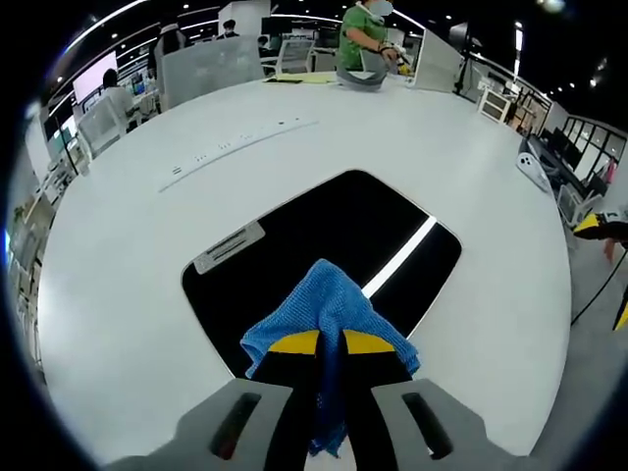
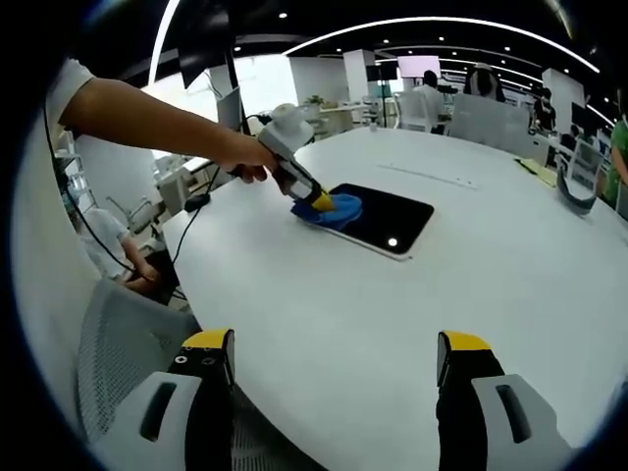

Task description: Wipe the mirror surface with the cleaning cloth until all visible marks leave the cleaned area.

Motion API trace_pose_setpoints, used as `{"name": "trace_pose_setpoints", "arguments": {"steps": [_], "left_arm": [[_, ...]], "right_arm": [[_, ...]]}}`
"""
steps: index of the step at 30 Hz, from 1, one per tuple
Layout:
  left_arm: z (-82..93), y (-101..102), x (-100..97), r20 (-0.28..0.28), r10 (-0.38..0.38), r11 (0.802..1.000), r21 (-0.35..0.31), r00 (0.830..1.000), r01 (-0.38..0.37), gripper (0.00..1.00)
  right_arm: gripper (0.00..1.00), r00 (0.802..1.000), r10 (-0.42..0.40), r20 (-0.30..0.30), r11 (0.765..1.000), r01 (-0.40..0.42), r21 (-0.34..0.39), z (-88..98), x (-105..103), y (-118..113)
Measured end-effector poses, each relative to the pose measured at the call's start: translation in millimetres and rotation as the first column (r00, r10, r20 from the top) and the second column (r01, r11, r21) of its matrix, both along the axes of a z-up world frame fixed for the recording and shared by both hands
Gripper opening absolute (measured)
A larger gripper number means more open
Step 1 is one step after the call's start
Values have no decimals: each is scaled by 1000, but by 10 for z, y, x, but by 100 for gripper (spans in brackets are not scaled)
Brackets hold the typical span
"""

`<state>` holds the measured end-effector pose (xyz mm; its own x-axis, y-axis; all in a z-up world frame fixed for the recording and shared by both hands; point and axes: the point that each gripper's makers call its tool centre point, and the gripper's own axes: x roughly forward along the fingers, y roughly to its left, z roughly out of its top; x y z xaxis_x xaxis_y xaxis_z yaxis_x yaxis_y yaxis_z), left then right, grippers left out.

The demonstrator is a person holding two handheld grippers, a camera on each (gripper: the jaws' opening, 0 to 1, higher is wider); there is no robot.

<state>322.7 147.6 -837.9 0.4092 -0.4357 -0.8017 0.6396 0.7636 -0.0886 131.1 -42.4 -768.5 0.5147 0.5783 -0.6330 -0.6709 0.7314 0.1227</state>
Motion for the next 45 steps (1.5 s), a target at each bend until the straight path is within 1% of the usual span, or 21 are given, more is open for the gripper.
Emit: {"name": "trace_pose_setpoints", "arguments": {"steps": [19, 33, 38, 41, 45], "left_arm": [[-1, -9, -138, -6, 2, 1000, -13, 1000, -2, 5], [-3, -14, -222, -10, -8, 1000, -2, 1000, 8, 5], [-17, -8, -204, -10, -6, 1000, -4, 1000, 6, 5], [-29, -9, -197, -8, -17, 1000, -1, 1000, 17, 5], [-38, -9, -179, -15, -20, 1000, 5, 1000, 20, 5]], "right_arm": [[84, 1000, 2, 1, 1000, -2, 17, -5, 47, 34], [84, 1000, -2, 3, 1000, 2, 25, 1, 58, 10], [84, 1000, -1, 2, 1000, 1, 24, 2, 55, -9], [84, 1000, -4, 5, 1000, 4, 28, 16, 67, -14], [84, 1000, -4, 11, 1000, 3, 30, 27, 80, -17]]}}
